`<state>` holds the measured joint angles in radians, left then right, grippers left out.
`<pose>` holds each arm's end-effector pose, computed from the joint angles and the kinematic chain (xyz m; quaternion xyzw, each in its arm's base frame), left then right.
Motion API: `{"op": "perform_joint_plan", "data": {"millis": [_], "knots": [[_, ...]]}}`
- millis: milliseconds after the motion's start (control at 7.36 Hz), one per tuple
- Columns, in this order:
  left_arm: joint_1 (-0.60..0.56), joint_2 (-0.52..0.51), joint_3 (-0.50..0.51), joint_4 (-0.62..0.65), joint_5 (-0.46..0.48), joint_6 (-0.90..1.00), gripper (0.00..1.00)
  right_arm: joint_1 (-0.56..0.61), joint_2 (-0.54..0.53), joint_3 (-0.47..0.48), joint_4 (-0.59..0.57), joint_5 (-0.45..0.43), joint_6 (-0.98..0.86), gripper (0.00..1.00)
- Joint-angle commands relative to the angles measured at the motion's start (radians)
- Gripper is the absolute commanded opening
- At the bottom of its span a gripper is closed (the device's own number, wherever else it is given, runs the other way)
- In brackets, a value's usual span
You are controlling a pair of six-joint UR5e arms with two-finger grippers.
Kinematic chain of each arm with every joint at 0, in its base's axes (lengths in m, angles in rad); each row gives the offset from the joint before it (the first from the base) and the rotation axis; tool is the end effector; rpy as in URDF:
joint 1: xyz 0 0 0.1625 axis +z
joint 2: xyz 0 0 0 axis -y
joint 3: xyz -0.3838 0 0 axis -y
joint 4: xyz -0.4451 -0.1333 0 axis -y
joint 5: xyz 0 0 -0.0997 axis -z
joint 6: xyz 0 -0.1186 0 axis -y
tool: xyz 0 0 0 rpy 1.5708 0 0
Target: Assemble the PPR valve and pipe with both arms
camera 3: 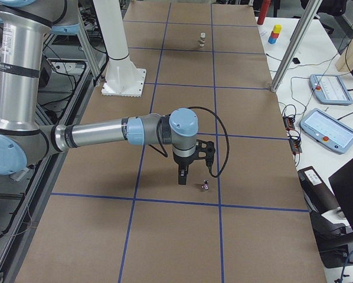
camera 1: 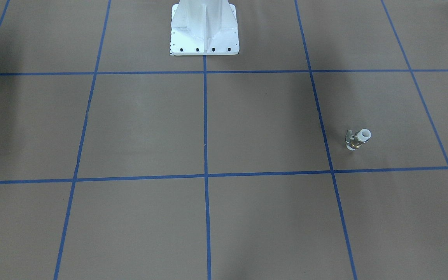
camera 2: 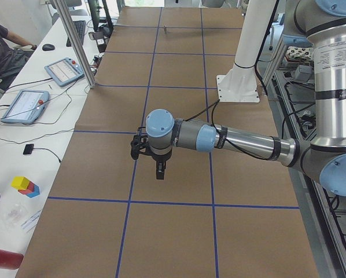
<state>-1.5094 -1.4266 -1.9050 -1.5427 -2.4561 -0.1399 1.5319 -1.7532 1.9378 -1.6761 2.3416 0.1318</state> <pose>-0.0112 -0.4941 0.5163 0.0298 0.4321 -0.0007 0.9013 0.0322 -0.4757 0.5351 0.0046 -0.3774 0.0281 0.9256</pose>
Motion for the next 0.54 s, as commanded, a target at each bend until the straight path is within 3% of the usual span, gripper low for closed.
{"op": "perform_joint_plan", "data": {"millis": [0,407], "knots": [[0.0,0.002,-0.006,0.0,0.005,0.002,0.99,-0.032,-0.005,0.001,-0.016,-0.022,-0.006,0.99],[-0.002,0.008,-0.028,0.0,0.006,0.002,0.99,-0.019,-0.008,-0.008,-0.016,-0.022,-0.006,0.99]]}}
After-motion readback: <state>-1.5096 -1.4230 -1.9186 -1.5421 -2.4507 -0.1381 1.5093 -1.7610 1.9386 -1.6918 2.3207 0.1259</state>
